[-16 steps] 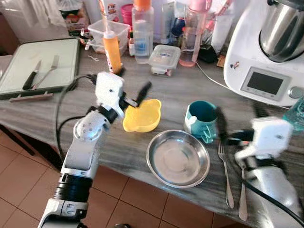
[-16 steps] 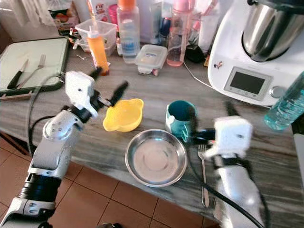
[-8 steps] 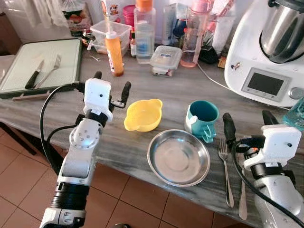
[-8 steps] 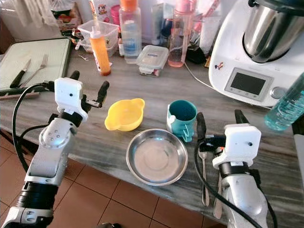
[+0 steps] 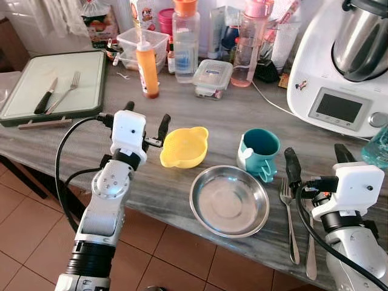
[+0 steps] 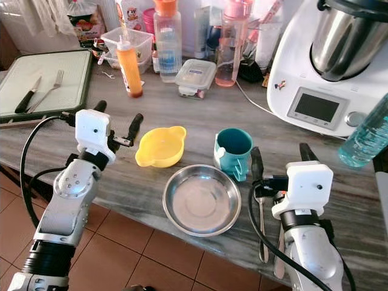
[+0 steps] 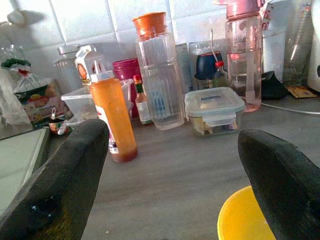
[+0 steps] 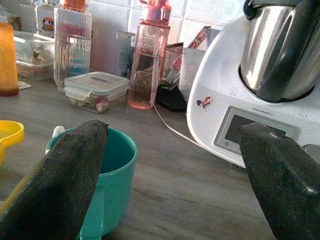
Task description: Setting the table
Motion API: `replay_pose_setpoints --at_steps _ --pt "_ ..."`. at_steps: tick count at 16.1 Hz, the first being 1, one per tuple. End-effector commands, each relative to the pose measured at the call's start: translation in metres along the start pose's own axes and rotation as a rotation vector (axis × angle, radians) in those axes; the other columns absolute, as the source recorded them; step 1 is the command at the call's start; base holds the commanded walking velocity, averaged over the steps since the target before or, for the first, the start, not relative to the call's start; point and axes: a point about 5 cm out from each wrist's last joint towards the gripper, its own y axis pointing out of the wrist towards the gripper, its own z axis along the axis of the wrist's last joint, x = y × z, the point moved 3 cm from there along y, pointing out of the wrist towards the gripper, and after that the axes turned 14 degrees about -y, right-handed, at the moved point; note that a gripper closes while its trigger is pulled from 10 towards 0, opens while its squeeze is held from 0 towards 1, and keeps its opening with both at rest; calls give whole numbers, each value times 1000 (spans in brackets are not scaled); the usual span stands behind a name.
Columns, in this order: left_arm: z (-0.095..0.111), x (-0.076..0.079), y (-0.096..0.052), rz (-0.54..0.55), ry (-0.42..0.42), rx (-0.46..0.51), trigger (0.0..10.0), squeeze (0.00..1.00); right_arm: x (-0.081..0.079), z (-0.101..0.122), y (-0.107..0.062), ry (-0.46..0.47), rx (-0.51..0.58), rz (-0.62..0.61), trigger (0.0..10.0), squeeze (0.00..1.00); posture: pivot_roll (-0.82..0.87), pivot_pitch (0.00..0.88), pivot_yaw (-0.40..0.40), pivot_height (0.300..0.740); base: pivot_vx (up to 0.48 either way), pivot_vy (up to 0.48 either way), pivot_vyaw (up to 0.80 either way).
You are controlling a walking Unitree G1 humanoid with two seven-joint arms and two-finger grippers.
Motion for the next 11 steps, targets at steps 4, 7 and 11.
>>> replay_pose_setpoints --at_steps 4,7,11 --pt "5 1 0 -3 -2 8 10000 0 -1 8 2 -9 30 -1 10000 0 103 83 -9 740 0 0 0" --pt "4 2 1 -6 -7 5 10000 0 -4 8 3 -10 29 8 10000 0 101 86 -7 740 0 92 0" --pt "2 4 2 -13 -14 -3 10000 0 -3 9 4 -16 33 3 10000 0 96 86 -6 740 0 292 0"
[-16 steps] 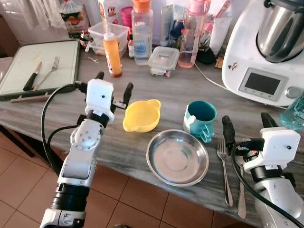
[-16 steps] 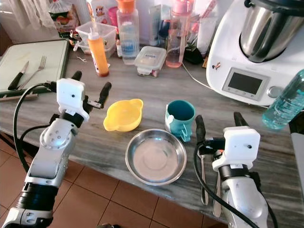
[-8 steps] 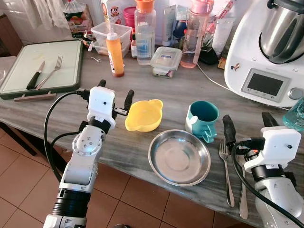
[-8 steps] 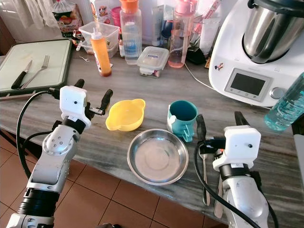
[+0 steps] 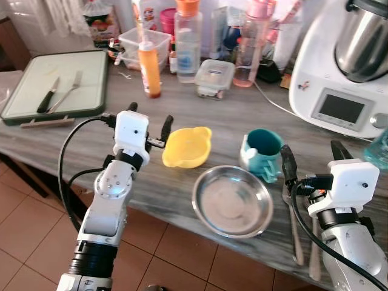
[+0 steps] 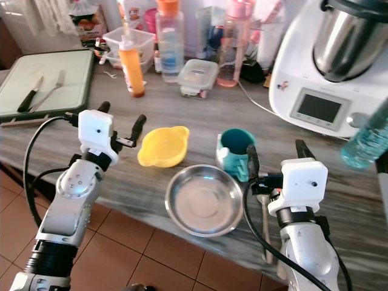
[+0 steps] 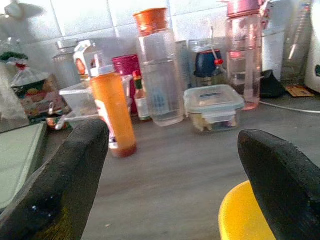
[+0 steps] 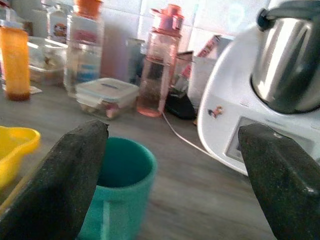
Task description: Setting the table
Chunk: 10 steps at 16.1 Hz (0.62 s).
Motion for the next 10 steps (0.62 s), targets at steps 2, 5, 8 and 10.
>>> replay_pose_setpoints --at_steps 2,5,8,10 --pt "4 0 1 -1 2 6 10000 0 2 3 0 -8 11 -7 10000 0 95 88 -6 740 0 300 0" --pt "3 1 2 -11 0 -1 10000 0 2 3 0 -10 12 -8 10000 0 93 89 -5 740 0 309 0" --pt "2 2 2 -17 -4 -6 10000 0 1 3 1 -11 11 -7 10000 0 94 89 -3 740 0 347 0" --pt "3 3 2 -23 -5 -2 10000 0 1 3 1 -12 13 -8 10000 0 94 89 -3 740 0 336 0"
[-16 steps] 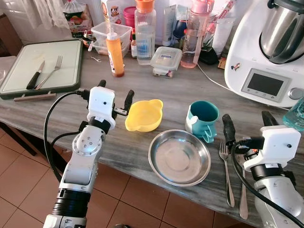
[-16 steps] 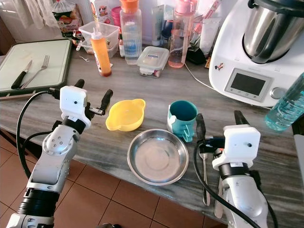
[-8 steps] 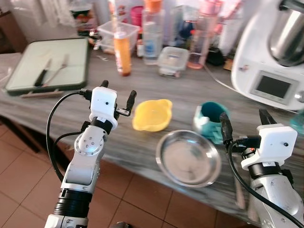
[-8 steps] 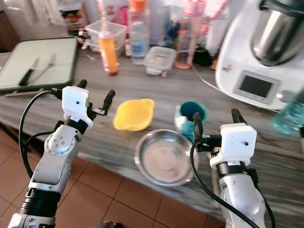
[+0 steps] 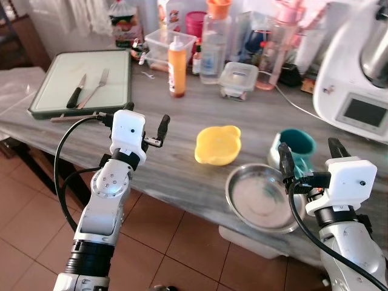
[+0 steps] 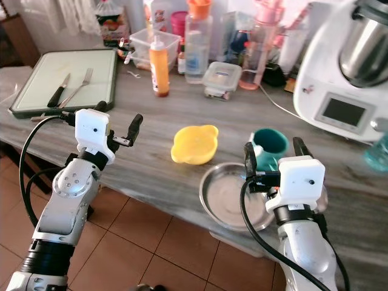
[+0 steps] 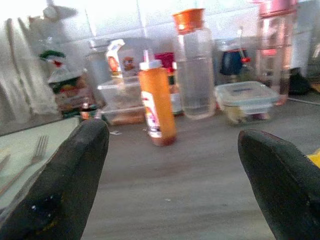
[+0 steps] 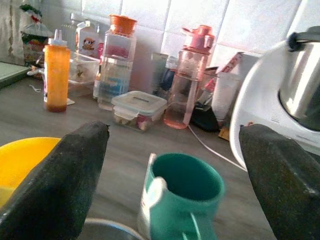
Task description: Setting the table
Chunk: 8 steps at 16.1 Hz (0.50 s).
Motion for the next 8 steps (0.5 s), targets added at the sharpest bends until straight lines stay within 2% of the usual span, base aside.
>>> replay_pose_setpoints --at_steps 1,5,8 --pt "3 2 1 -23 3 6 10000 0 1 2 0 -1 7 -6 10000 0 95 89 -3 740 0 0 0" --pt "3 5 1 -42 16 2 10000 0 1 1 0 -4 3 -12 10000 0 91 90 -1 740 0 0 0" --pt "4 14 0 -110 4 10 10000 0 2 1 0 -6 1 -22 10000 0 90 90 2 740 0 0 0"
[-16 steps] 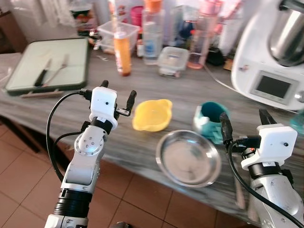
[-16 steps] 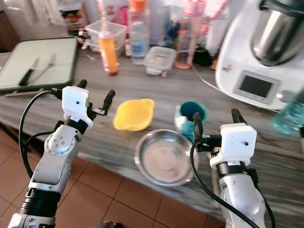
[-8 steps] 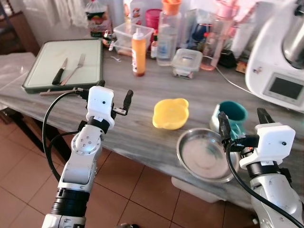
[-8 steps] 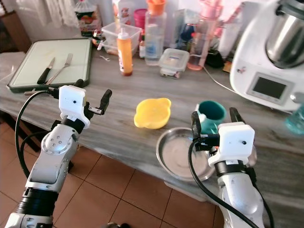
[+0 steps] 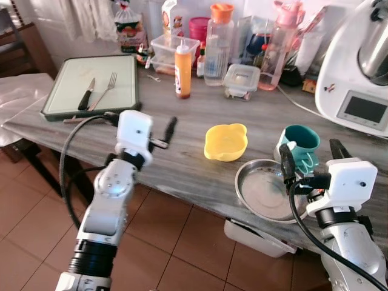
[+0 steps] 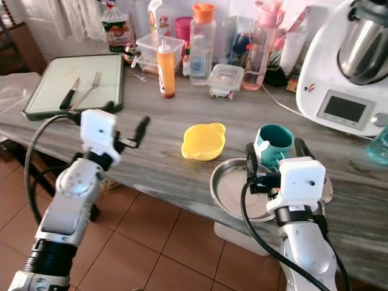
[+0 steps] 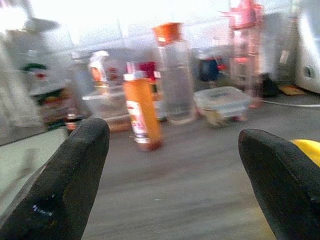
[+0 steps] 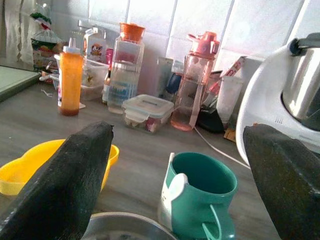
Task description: Setting the table
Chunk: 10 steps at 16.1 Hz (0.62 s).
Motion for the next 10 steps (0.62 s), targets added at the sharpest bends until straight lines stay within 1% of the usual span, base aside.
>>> replay_pose_setpoints --at_steps 1,3,4,5,6,7,8,9,10 --pt "4 4 0 -25 15 15 10000 0 4 2 0 -5 2 -22 10000 0 90 90 2 740 0 0 0" --pt "1 11 1 -83 -40 -14 10000 0 6 4 0 -17 4 -36 10000 0 79 87 5 740 0 0 0" --pt "0 20 0 -160 -95 -30 10000 0 6 5 -1 -24 1 -41 10000 0 74 87 5 740 0 0 -550" --pt "2 37 -4 -329 -159 -59 10000 0 9 5 -5 -26 -9 -54 10000 0 67 90 4 740 0 0 -788" --pt "4 45 -6 -414 -184 -81 10000 0 10 5 -9 -30 -19 -61 10000 0 67 90 4 740 0 0 -800" --pt "4 52 -10 -488 -196 -110 10000 0 10 4 -13 -33 -27 -64 10000 0 62 96 6 740 0 0 -800" --pt "5 60 -15 -586 -188 -143 10000 0 11 2 -20 -38 -43 -69 10000 0 59 98 7 740 0 0 -800" --pt "4 65 -20 -652 -204 -185 10000 0 11 -1 -25 -40 -67 -76 10000 0 53 100 10 740 0 0 -800" --pt "3 68 -22 -699 -204 -211 10000 0 10 -2 -27 -35 -74 -76 10000 0 46 105 15 740 0 0 -788"
